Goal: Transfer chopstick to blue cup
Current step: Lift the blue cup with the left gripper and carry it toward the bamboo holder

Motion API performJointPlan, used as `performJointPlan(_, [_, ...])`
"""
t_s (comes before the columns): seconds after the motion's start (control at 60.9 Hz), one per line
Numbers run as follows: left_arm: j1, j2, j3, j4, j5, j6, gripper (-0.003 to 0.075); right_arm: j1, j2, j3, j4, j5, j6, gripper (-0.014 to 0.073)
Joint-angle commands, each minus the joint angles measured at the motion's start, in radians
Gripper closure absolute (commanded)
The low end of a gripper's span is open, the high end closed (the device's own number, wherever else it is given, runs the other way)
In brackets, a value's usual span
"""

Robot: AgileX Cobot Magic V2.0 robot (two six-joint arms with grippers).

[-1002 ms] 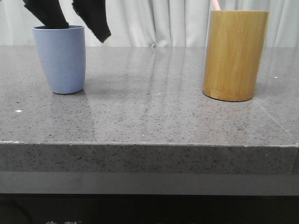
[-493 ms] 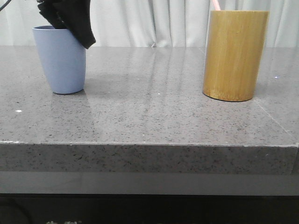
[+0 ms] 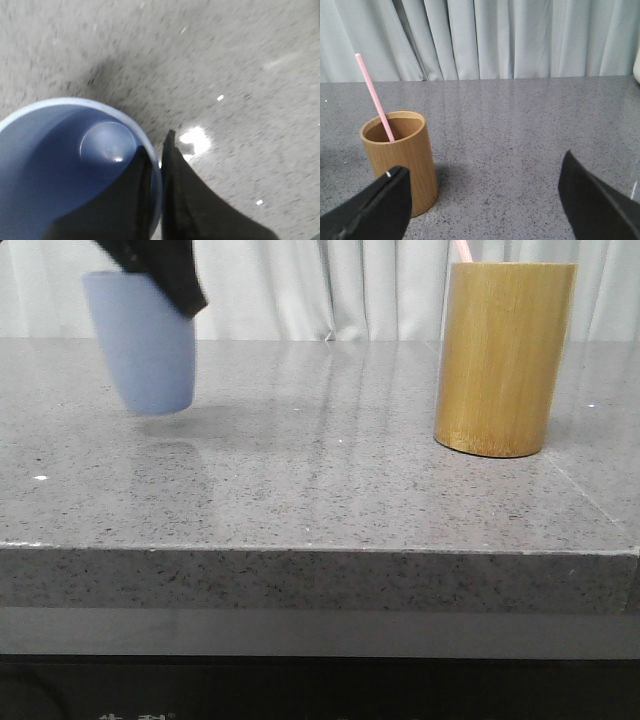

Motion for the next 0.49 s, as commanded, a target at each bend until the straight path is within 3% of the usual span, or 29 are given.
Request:
performJointPlan(0.0, [-0.046,-0.053,-0.079,-0.02,0.017,-0.009,0.0739,-0.006,0.016,-0.035,-0.002,-0.076,-0.005,-0.0017])
performJointPlan(0.477, [-0.255,0.015,-0.134,-0.02,-0.042,-0.007,0.0739,-0.006,0.016,-0.035,-0.002,-0.076,-0.005,-0.0017])
